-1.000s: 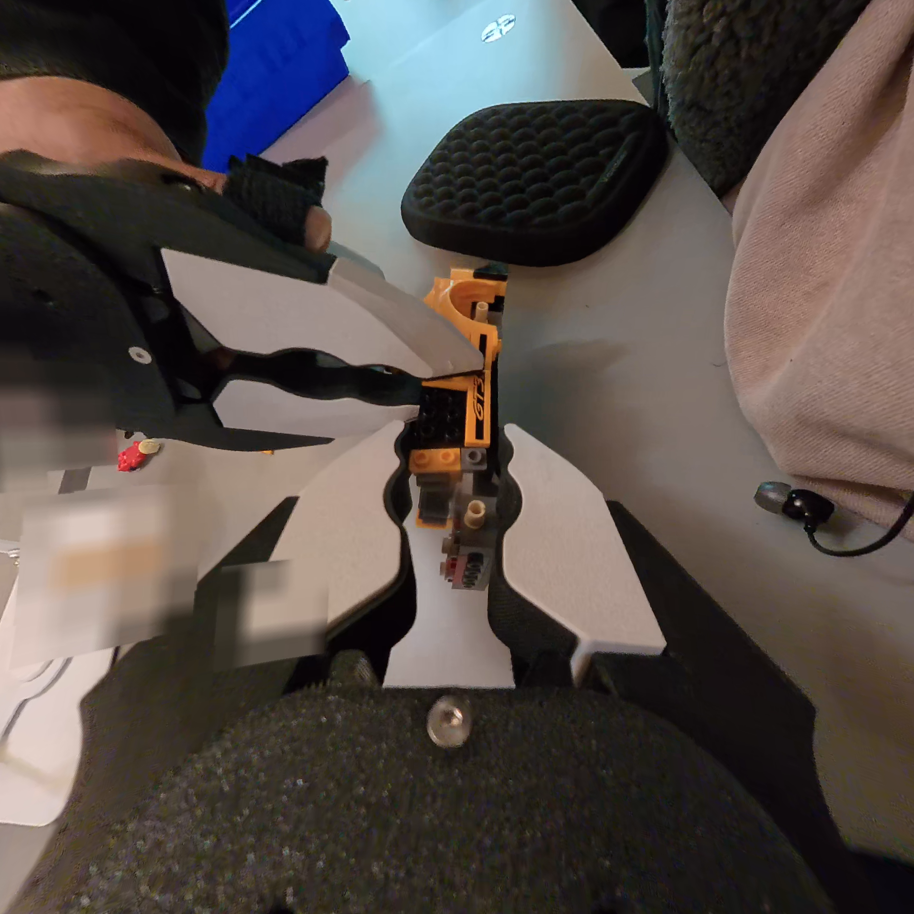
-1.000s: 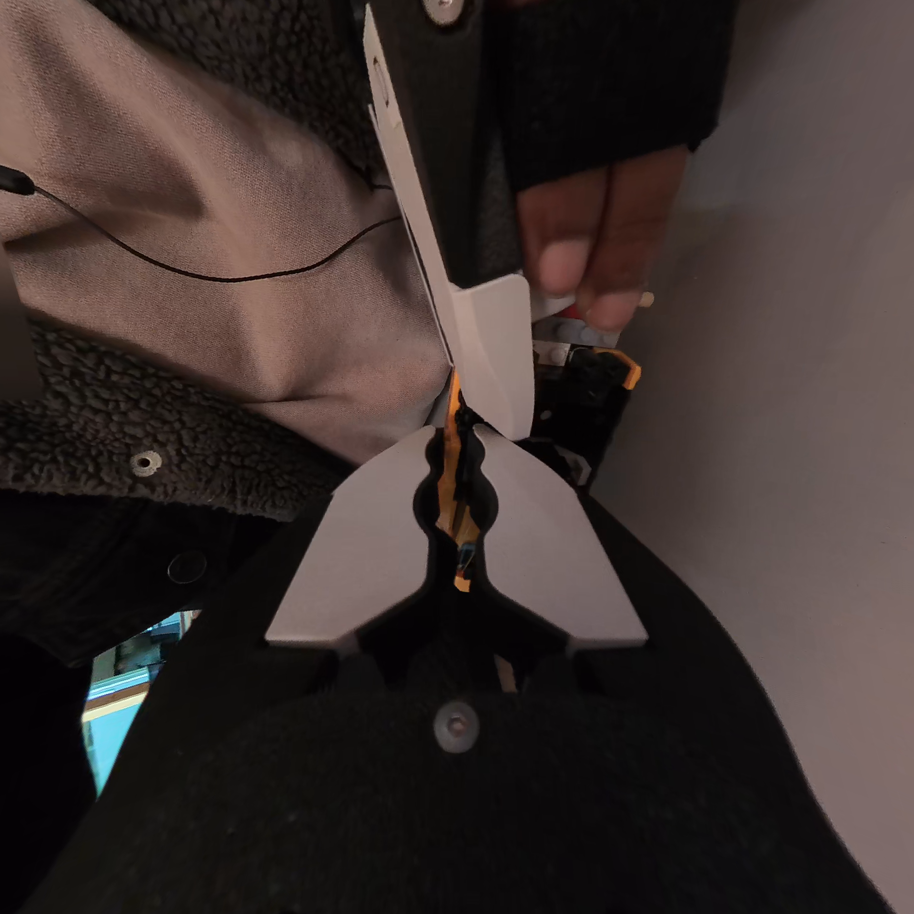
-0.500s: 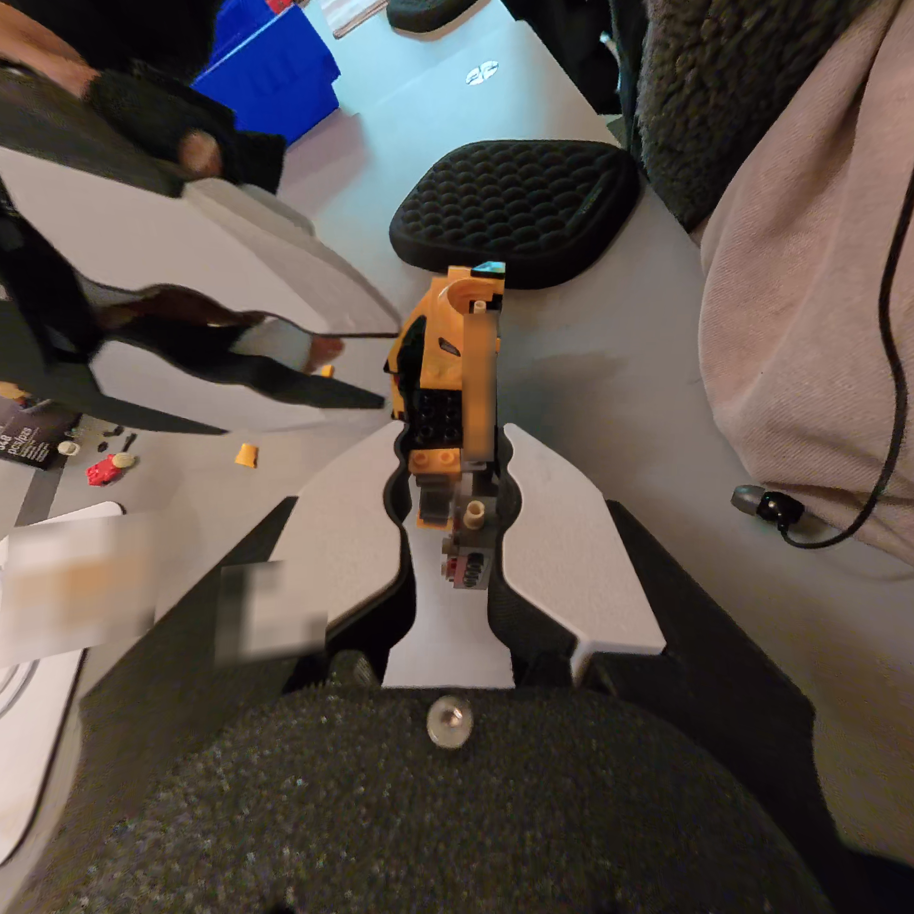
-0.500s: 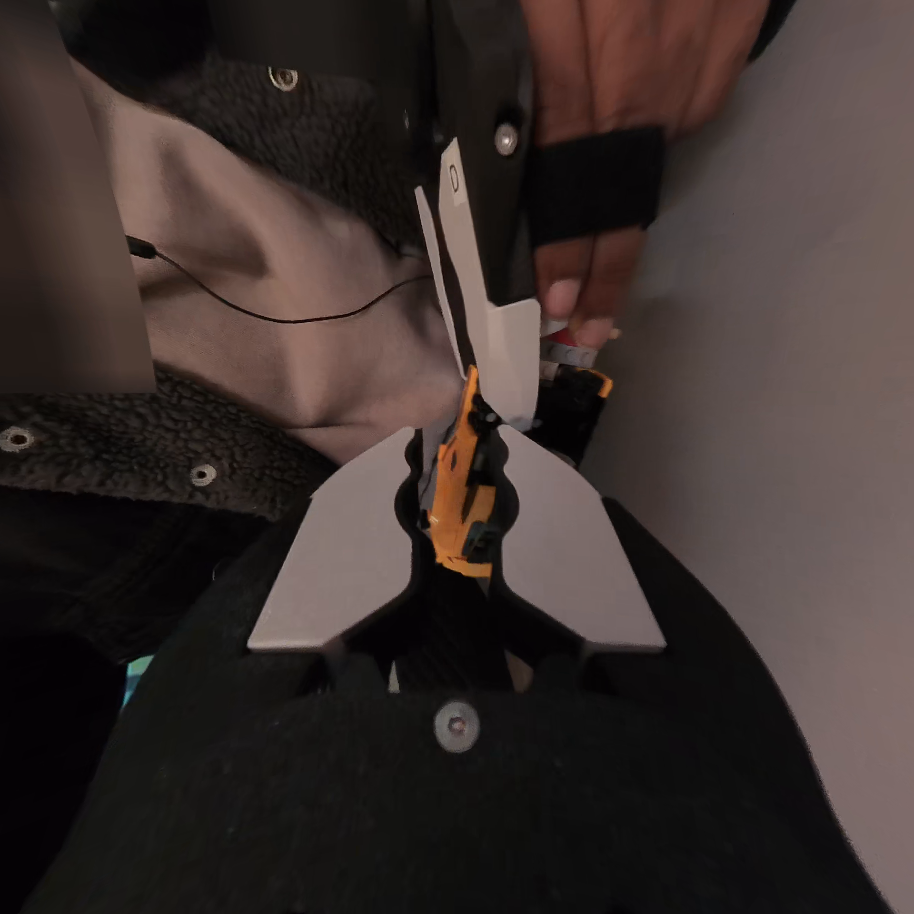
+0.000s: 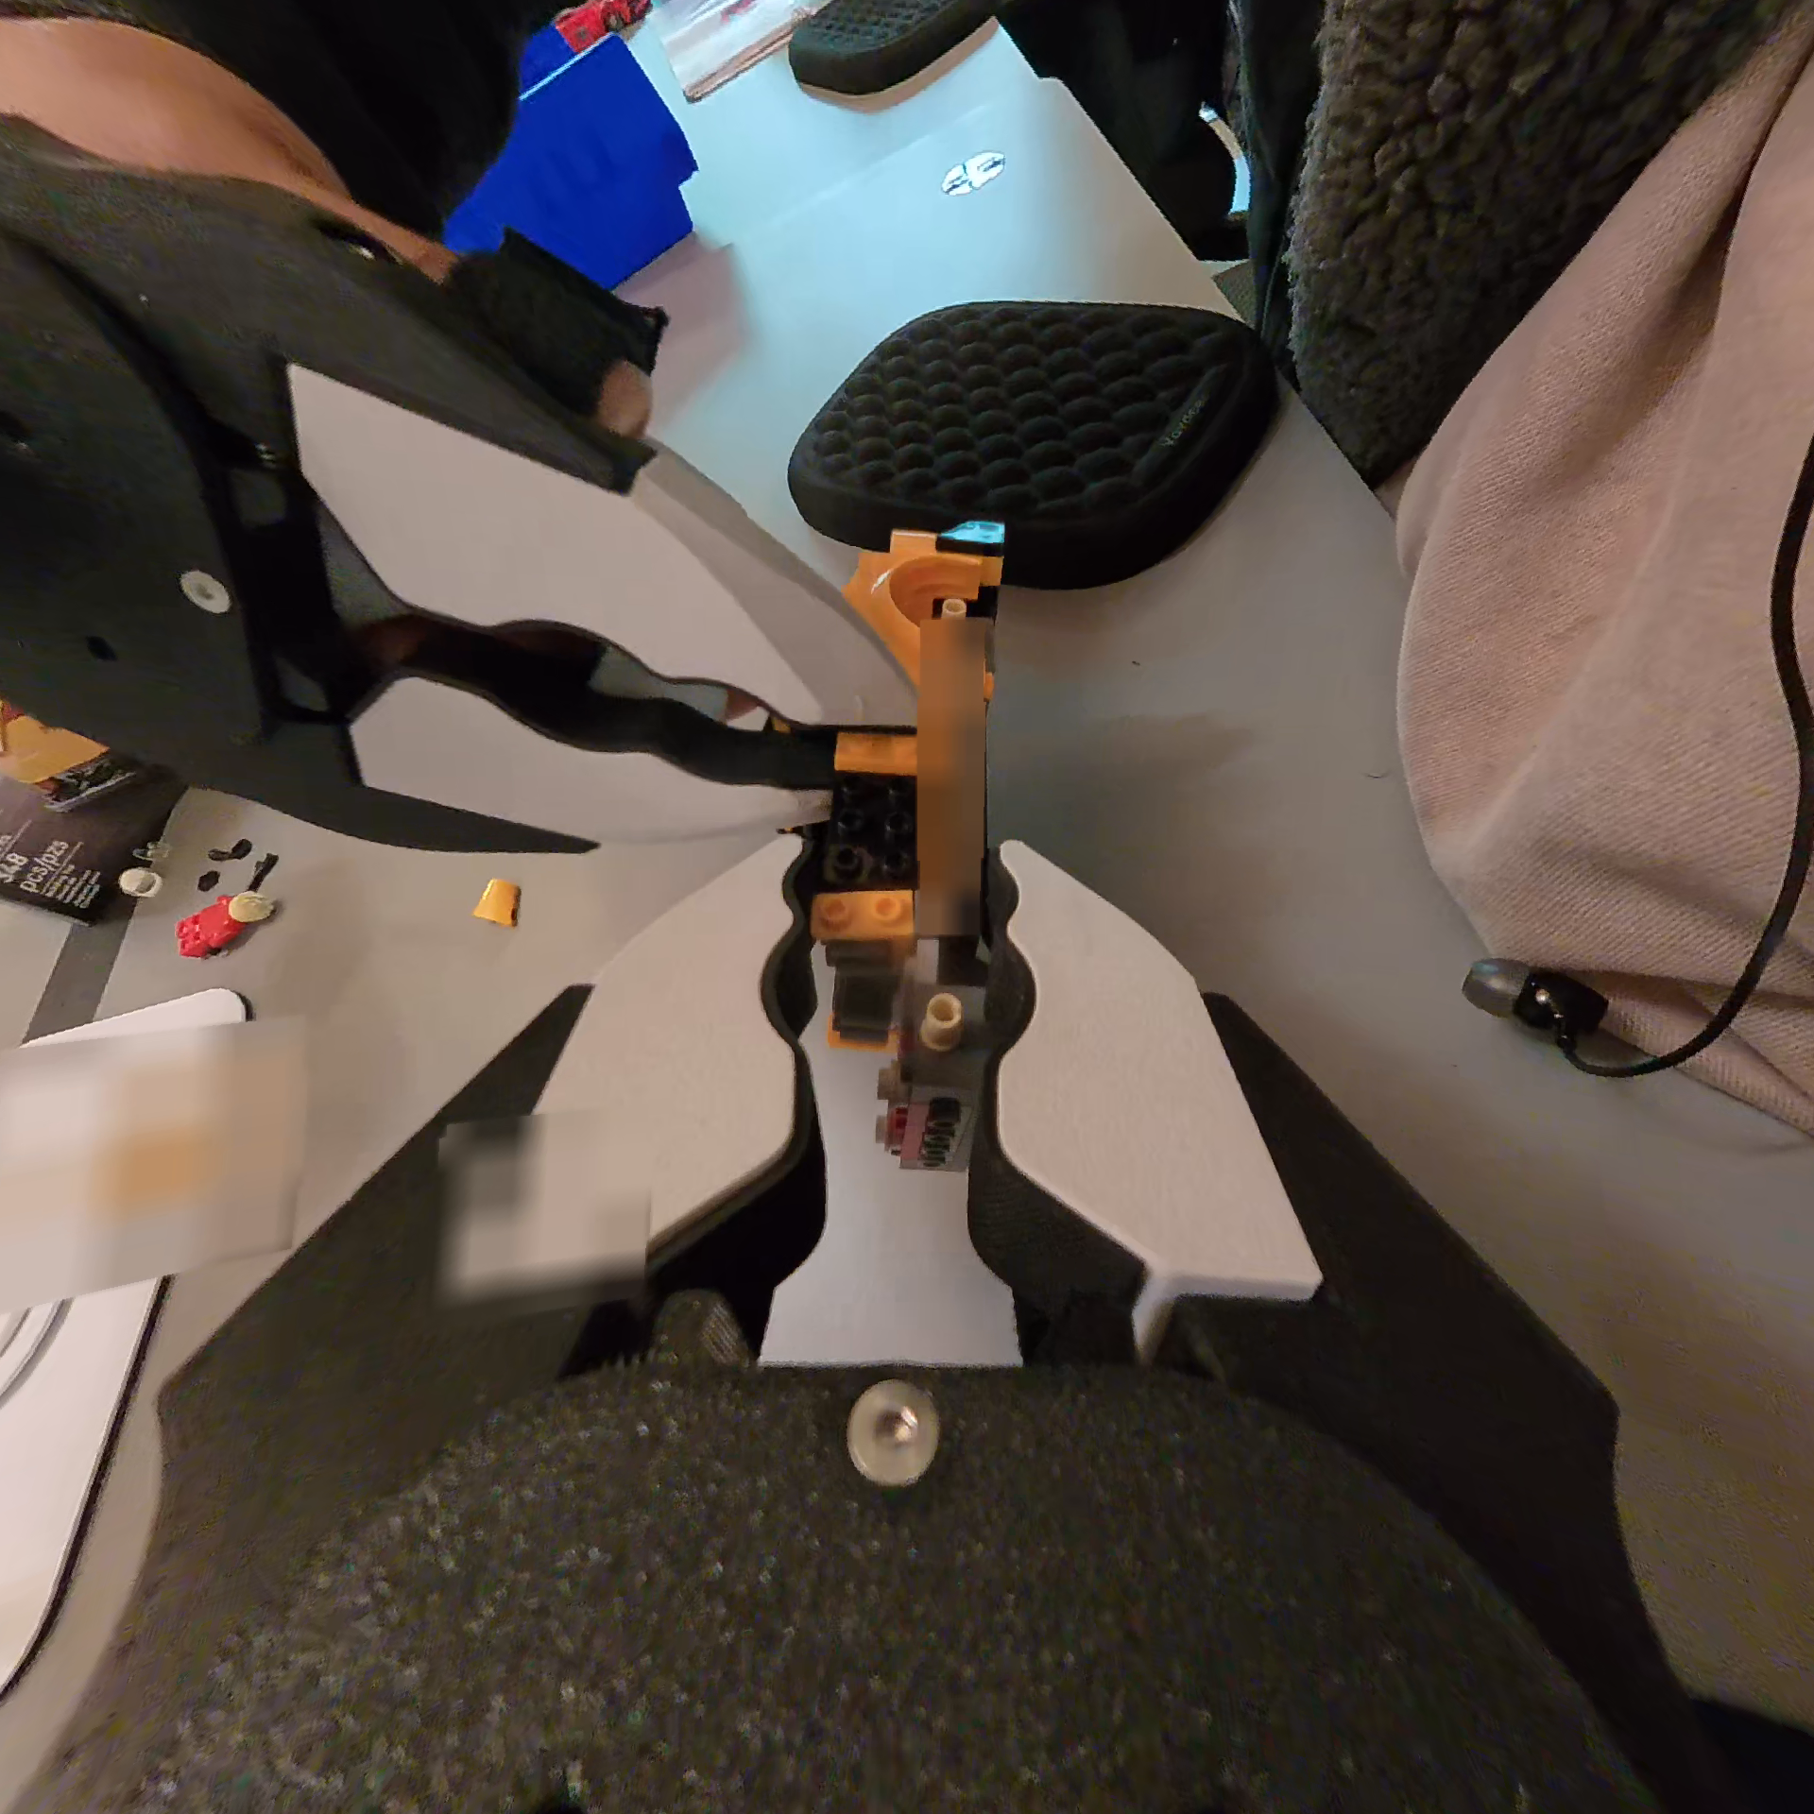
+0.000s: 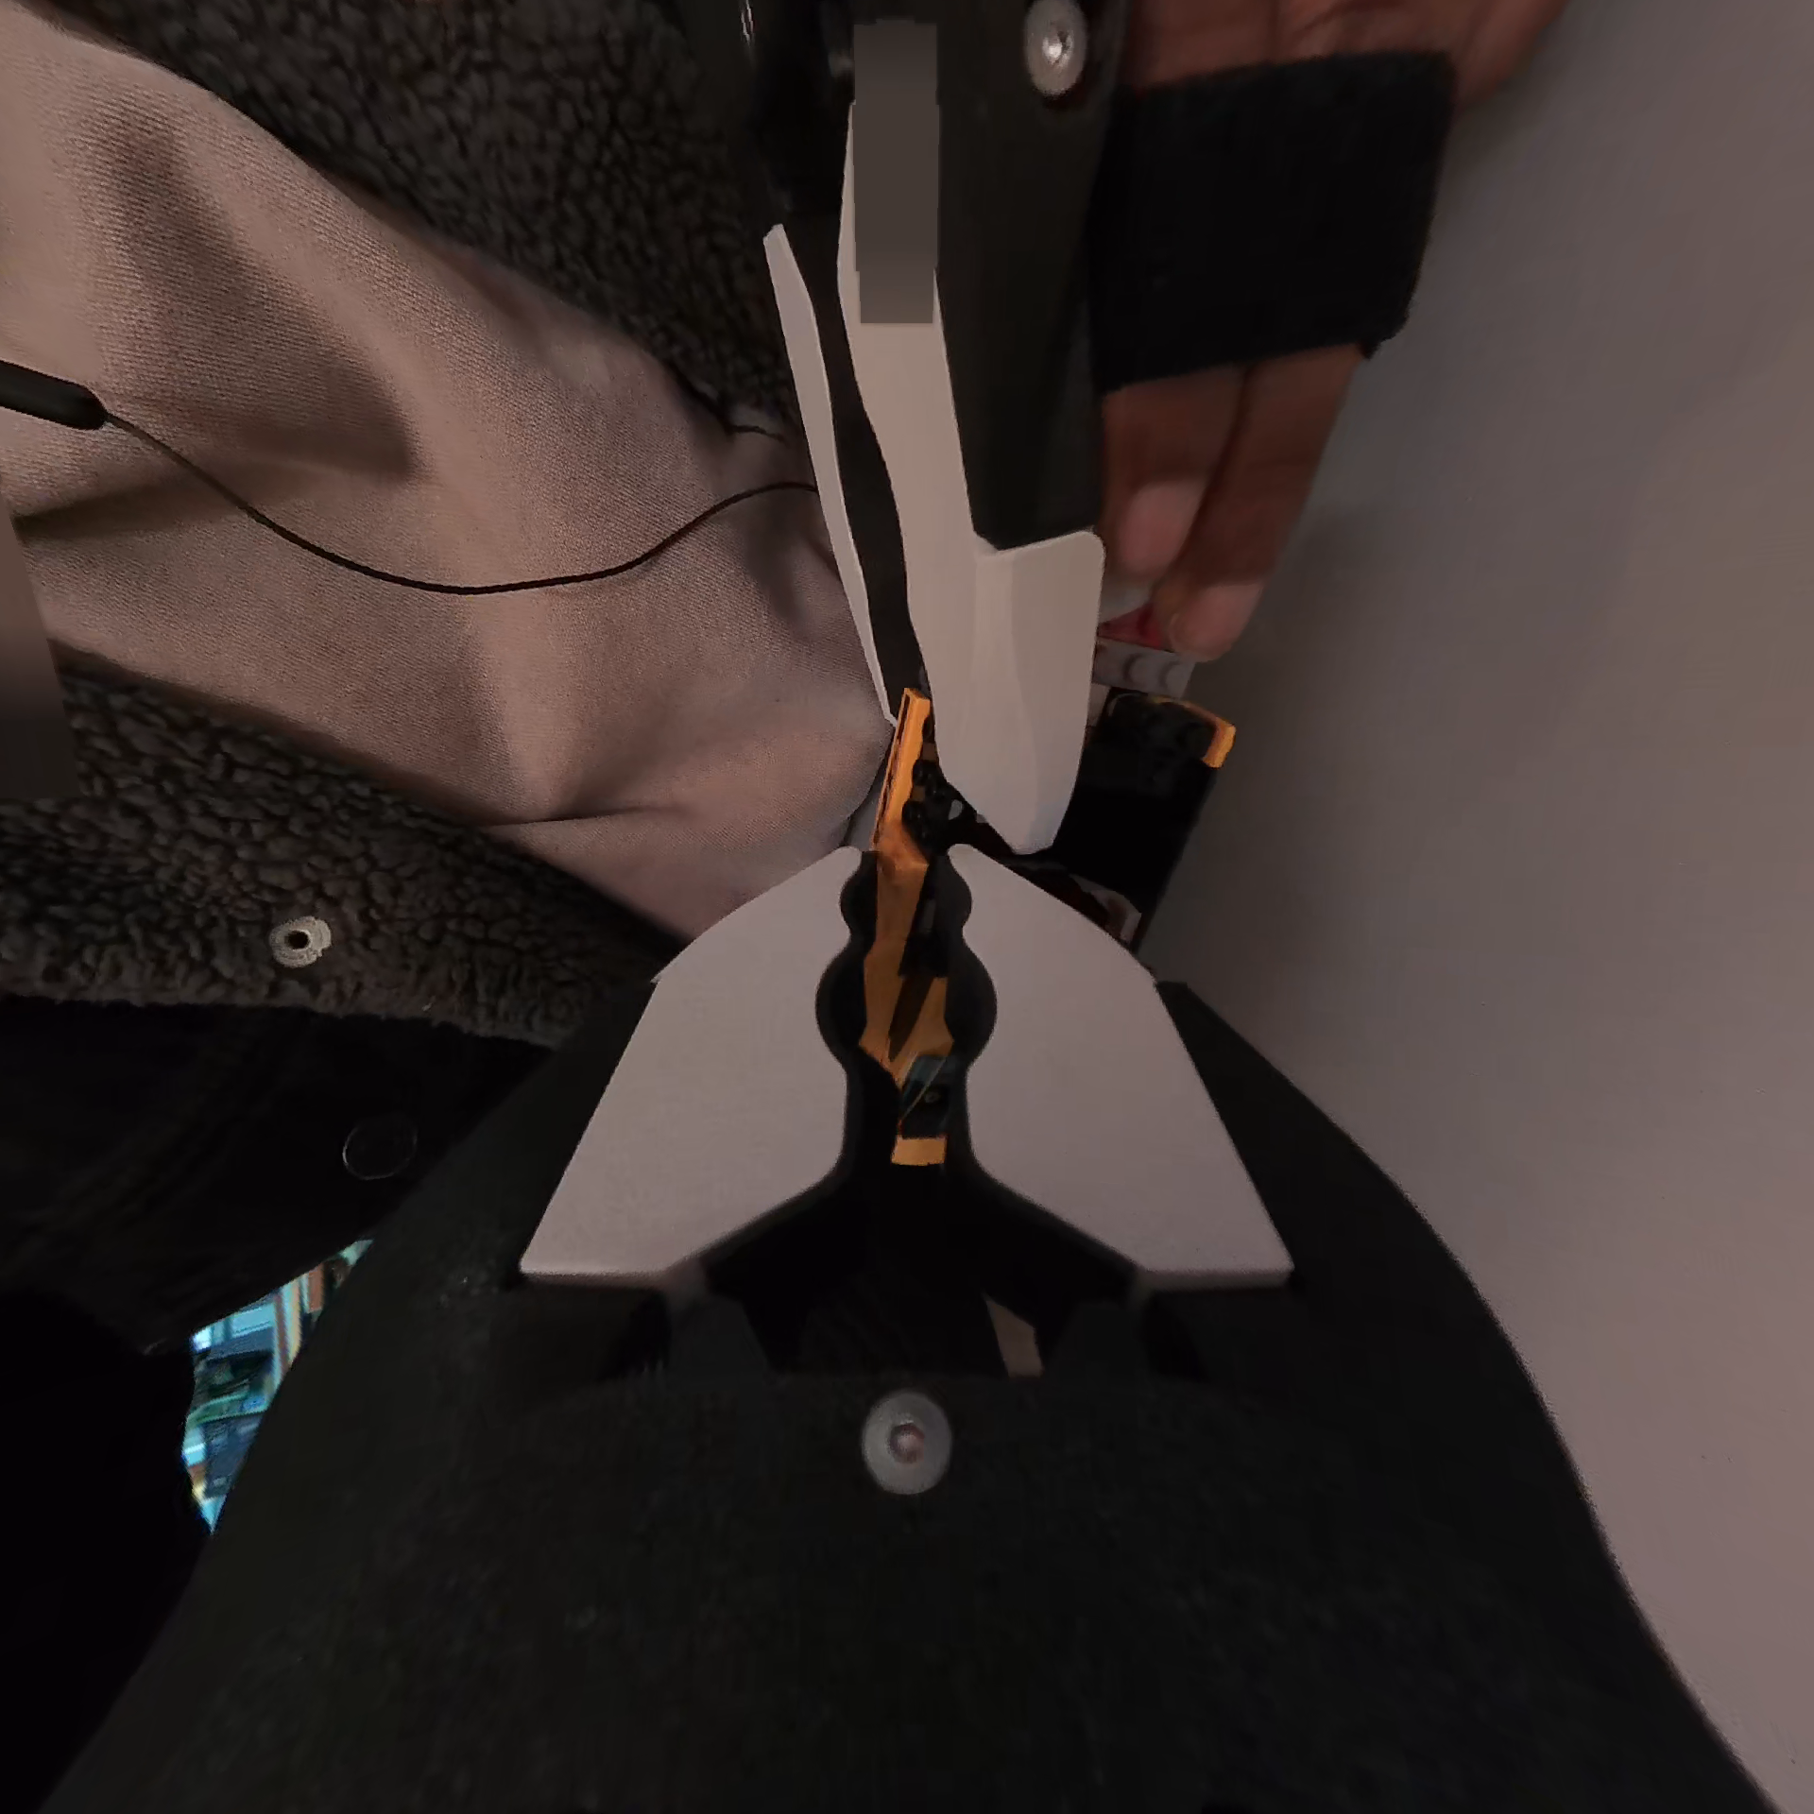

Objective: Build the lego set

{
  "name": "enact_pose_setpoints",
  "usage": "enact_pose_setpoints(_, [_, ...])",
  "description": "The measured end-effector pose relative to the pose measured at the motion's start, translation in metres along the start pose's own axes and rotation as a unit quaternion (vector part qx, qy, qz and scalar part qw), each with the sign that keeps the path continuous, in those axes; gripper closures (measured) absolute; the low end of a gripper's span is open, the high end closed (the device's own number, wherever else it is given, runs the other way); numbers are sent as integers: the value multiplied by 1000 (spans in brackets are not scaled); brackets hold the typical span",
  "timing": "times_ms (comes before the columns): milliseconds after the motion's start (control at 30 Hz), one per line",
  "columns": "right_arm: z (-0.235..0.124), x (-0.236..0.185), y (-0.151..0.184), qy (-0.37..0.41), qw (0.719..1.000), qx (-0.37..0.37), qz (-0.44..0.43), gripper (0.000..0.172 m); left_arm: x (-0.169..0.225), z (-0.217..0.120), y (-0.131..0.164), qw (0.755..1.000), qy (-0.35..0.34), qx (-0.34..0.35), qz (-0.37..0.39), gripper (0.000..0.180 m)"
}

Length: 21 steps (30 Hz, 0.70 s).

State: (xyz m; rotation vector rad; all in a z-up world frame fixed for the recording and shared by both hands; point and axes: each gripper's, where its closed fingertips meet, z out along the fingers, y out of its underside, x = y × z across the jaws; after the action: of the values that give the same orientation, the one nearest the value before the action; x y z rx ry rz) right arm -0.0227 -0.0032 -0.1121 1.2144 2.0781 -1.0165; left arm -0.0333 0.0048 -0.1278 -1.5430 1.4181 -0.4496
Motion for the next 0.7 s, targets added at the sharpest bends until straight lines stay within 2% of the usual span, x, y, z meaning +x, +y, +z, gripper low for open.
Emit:
enact_pose_setpoints(433, [7,0,4,3,1000,-2,-6,163,6,3,0,1000,10,-4,11,149])
enact_pose_setpoints(567, [-7,-5,-4,-2,999,32,-10,145,4,0,-6,999,23,22,-19,149])
enact_pose_setpoints(700, [-37,-12,-17,42,992,107,-44,144,4,0,-6,998,33,37,-49,149])
